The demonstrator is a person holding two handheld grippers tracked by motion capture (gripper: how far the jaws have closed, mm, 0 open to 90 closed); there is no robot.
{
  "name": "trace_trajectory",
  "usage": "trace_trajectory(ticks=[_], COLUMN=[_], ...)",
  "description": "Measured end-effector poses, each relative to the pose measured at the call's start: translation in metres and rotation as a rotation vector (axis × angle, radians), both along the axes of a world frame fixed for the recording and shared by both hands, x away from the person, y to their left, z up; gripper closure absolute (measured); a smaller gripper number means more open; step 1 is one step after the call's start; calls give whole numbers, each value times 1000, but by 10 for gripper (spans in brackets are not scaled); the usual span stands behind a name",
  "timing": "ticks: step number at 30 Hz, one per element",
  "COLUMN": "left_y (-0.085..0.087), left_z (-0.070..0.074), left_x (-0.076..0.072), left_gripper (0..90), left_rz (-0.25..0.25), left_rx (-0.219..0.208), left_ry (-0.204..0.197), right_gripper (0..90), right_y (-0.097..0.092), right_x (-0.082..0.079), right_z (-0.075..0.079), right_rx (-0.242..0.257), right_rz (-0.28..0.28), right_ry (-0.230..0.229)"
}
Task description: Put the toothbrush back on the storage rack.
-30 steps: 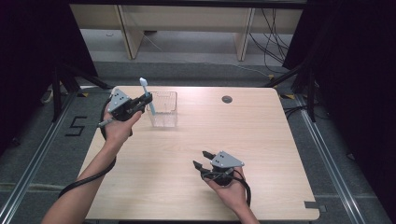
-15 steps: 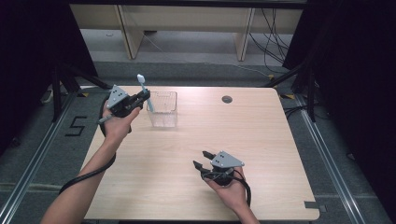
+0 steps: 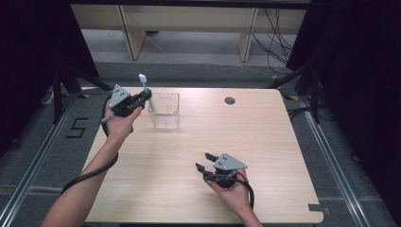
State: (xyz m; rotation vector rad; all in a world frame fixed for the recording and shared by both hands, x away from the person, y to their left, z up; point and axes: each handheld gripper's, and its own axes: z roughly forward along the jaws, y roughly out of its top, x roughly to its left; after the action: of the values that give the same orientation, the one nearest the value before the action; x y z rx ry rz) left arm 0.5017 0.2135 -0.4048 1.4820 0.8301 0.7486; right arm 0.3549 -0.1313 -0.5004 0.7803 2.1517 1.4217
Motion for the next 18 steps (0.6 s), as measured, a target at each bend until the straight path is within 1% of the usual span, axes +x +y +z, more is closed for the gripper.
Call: trace_trajectory(ticks=[6, 7, 8, 14, 15, 17, 18], left_y=[0, 0, 0, 1, 1, 1, 1], left_z=[1, 1, 1, -1, -2, -2, -2], left_x=[1, 2, 2, 4, 4, 4, 4], left_gripper=[828, 828, 828, 828, 828, 828, 828], left_rz=[2, 3, 3, 11, 14, 15, 16], left_rx=[0, 1, 1, 7, 8, 11, 12], left_ry=[-3, -2, -1, 4, 5, 4, 4], right_gripper=[480, 480, 480, 479, 479, 479, 479], right_y=[0, 2, 3, 3, 2, 2, 1], right_x=[0, -1, -2, -2, -1, -1, 0], right_z=[-1, -1, -2, -2, -2, -2, -2], right_rx=[0, 12, 23, 23, 13, 17, 6], right_rz=[0, -6, -14, -11, -6, -9, -7], right_ry=[1, 23, 20, 23, 6, 14, -4])
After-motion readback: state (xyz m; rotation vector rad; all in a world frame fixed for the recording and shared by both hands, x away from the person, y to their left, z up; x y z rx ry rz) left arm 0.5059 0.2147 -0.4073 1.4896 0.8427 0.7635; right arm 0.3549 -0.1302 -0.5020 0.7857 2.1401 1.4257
